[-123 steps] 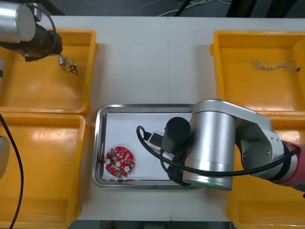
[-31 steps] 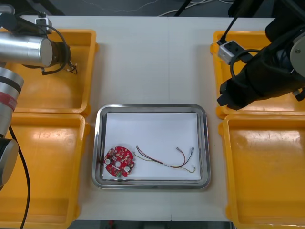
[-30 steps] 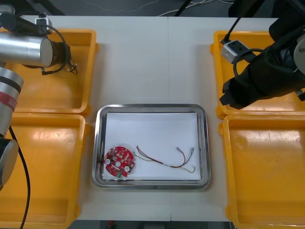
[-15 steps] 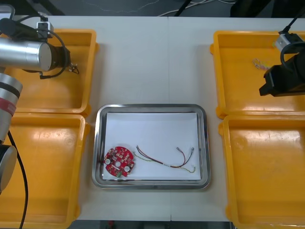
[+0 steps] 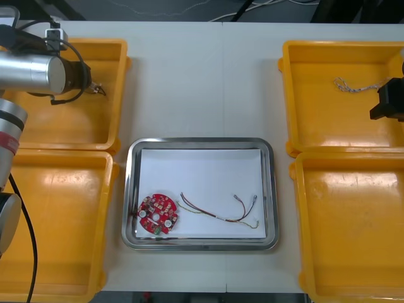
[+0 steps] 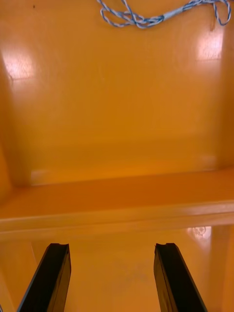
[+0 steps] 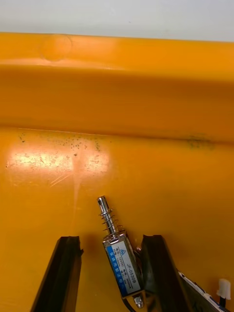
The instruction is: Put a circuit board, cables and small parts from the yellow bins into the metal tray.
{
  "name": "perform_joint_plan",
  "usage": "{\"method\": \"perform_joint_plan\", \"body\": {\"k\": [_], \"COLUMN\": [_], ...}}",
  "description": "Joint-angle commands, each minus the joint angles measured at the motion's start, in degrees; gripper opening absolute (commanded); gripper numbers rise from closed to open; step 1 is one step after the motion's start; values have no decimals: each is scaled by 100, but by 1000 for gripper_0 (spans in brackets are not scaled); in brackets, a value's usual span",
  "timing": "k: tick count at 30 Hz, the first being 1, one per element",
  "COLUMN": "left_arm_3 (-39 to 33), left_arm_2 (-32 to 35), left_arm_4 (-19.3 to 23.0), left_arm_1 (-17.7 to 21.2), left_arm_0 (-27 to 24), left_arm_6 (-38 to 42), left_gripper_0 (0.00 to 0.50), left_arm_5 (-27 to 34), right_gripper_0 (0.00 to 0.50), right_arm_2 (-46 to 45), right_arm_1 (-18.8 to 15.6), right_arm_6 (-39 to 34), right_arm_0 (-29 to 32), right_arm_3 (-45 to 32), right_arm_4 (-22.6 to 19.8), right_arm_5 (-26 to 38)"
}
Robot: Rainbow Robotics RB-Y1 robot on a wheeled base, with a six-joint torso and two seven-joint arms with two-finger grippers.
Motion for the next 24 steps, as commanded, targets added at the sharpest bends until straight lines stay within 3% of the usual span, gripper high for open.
{"method": "perform_joint_plan", "body": {"k": [1,7,11,24], "left_arm_3": [-398,-521,-530,-679], "left_arm_2": [174,174,174,165], "left_arm_4": [33,33,33,183], "left_arm_1": [259,277,277,338], "left_arm_0": [244,359,376,464], "left_arm_6": [-491,-500,-500,-570], "left_gripper_0": [241,111,0,0], "left_arm_5": [-67,-76,-67,56], "right_gripper_0": [495,495,493,496], "right_arm_2": [-160,7,261,912], "right_arm_1": [-260,-260,-260,-155], "right_arm_6": [141,264,334,659], "right_arm_0": [-117,-460,-767,-2103], "right_arm_3": [162,681,1050,2861], "right_arm_4": [61,52,228,527], "right_arm_5": [-332,-780,-1018,-1431]}}
